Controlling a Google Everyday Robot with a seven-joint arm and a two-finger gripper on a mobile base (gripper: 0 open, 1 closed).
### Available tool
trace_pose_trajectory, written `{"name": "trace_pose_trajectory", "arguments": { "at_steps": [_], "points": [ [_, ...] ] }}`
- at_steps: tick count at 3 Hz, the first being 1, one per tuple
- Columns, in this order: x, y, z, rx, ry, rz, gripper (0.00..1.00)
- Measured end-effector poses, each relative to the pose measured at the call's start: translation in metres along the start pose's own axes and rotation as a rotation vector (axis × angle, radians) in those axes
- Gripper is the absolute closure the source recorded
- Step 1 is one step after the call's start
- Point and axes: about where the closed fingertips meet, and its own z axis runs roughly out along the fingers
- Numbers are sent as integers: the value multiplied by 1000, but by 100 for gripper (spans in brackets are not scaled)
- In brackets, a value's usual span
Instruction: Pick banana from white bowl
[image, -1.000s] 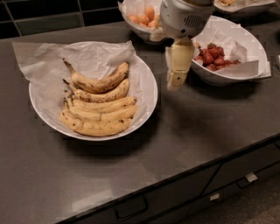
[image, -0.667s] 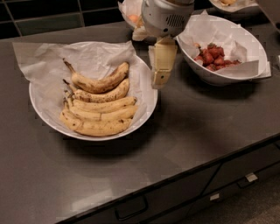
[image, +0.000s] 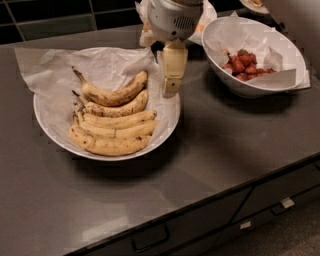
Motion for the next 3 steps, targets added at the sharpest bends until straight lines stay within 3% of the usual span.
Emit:
{"name": "trace_pose_trajectory", "arguments": {
  "at_steps": [1, 3],
  "points": [
    [-5, -5, 17, -44, -19, -14, 21],
    [-32, -20, 38, -99, -41, -64, 23]
  ]
}}
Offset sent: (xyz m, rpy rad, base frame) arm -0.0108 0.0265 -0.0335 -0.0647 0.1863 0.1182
